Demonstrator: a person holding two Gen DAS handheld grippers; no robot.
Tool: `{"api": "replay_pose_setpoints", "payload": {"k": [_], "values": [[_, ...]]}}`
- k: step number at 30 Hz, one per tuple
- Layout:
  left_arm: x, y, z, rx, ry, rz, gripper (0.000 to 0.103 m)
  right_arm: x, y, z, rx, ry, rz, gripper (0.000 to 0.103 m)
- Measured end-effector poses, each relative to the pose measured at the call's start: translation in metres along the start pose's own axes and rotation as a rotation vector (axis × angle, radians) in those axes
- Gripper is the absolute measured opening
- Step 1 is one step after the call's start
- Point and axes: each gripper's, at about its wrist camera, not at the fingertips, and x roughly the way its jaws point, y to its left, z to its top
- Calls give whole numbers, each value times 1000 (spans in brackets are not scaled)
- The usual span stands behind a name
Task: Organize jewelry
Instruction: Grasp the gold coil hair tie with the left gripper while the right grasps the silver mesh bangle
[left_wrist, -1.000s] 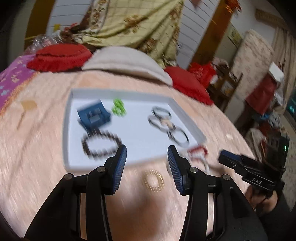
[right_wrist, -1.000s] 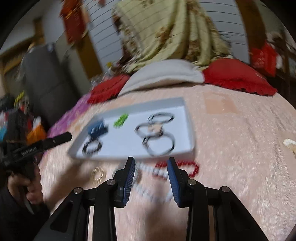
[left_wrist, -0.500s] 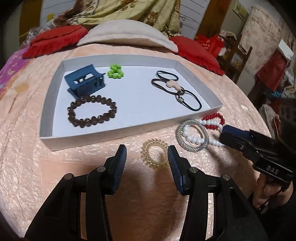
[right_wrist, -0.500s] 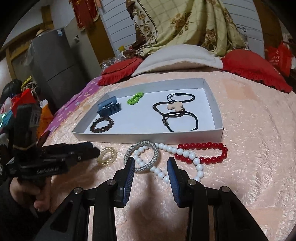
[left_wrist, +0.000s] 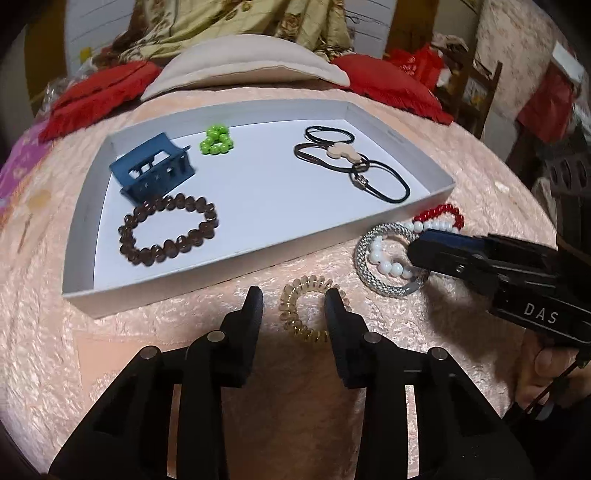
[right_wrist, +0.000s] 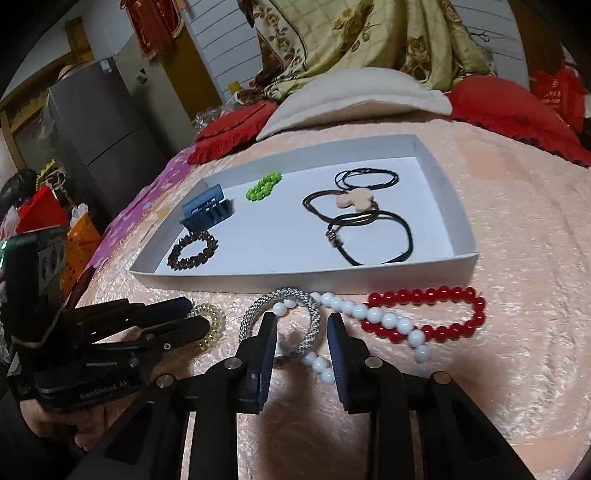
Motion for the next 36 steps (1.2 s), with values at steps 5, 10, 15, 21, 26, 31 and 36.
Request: {"api": "replay_pose_setpoints", "payload": {"k": [5, 10, 15, 21, 26, 31, 36], "values": [[1, 5, 1, -17, 0, 12, 11, 10, -2, 2, 16, 28, -6, 26], [-1, 11, 1, -51, -6, -11, 9, 14, -1, 4, 7, 42, -13, 26], [-8, 9, 1, -54, -36, -34, 8, 16, 6, 3, -35, 51, -38, 8], [-14, 11, 3, -60, -60, -45, 8, 3, 10, 2, -62, -2, -63, 8], [-15, 10, 6, -63, -63, -56, 8, -14, 5, 2, -33, -48, -45, 8], [-17, 5, 8, -53, -68, -58, 8, -15, 8, 1, -34, -49, -46, 8], [-19, 7, 8, -64, -70, -46, 8, -17, 11, 3, -22, -59, -73, 8]]}}
